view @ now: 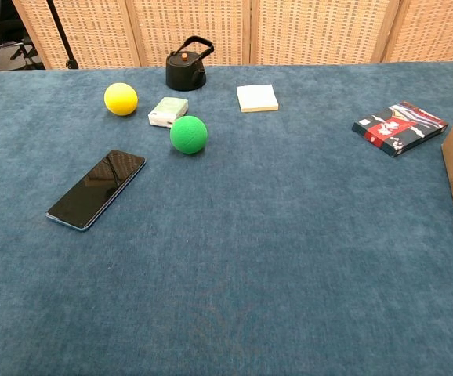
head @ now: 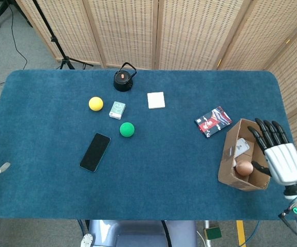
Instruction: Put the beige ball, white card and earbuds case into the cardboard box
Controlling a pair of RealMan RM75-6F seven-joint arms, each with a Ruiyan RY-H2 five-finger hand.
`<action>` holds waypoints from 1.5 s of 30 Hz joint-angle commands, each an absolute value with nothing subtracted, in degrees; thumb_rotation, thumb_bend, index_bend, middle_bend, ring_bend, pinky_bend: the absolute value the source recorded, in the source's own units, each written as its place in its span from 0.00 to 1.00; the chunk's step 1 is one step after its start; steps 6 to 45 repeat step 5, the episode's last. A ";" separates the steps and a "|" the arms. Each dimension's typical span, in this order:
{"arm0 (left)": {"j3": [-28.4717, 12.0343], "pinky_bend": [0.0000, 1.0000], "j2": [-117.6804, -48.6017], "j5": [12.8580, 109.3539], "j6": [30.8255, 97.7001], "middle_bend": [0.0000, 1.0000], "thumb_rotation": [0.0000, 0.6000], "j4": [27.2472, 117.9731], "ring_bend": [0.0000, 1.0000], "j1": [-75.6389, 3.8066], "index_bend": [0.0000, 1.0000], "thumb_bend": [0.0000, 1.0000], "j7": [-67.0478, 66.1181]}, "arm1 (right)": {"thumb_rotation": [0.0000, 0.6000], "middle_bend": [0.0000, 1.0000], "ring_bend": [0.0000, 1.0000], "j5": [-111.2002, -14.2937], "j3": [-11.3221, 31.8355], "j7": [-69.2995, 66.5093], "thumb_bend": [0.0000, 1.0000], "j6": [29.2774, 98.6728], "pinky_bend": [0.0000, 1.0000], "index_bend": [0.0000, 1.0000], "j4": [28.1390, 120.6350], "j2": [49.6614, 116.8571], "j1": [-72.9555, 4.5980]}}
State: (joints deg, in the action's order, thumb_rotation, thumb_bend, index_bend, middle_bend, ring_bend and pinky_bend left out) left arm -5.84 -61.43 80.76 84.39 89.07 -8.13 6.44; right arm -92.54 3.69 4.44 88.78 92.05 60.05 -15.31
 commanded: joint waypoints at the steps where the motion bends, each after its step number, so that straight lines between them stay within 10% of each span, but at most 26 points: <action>1: -5.34 0.00 -62.05 80.68 85.04 0.00 1.00 88.21 0.00 -7.16 0.00 0.00 7.27 | 1.00 0.00 0.00 -93.90 2.58 3.49 0.00 92.62 0.00 0.07 91.71 64.07 -11.91; 45: -5.14 0.00 -62.04 80.96 85.26 0.00 1.00 87.83 0.00 -6.71 0.00 0.00 8.21 | 1.00 0.00 0.00 -93.71 2.38 1.93 0.00 94.17 0.00 0.07 91.09 65.80 -10.34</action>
